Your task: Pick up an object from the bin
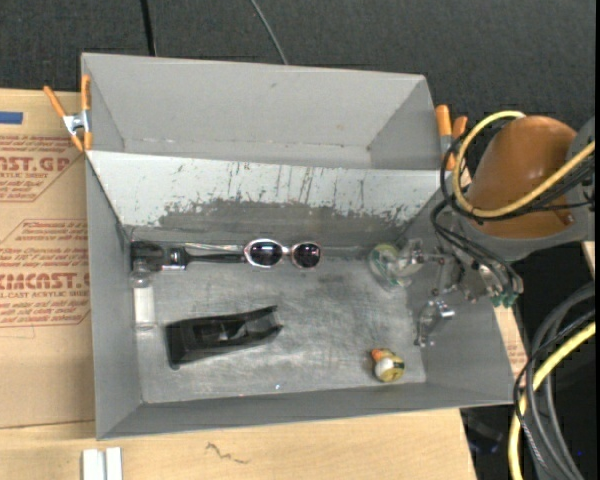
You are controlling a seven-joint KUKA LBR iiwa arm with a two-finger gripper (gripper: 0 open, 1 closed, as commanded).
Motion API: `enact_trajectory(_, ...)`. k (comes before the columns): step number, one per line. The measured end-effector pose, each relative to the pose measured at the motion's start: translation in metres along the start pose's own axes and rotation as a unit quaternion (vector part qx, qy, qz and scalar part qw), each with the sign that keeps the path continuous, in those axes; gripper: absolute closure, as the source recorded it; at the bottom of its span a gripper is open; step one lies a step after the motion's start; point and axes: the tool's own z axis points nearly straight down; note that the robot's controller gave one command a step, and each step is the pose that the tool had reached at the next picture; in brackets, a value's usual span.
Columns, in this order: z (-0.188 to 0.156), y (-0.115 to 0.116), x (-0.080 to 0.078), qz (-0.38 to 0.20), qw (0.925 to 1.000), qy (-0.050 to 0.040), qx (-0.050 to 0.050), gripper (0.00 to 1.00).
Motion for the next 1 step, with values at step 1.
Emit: enact_trajectory(1, -0.0322, 0.0475, 0.0043, -0.133, 0.9911, -0.0052, 0.002, 0.0)
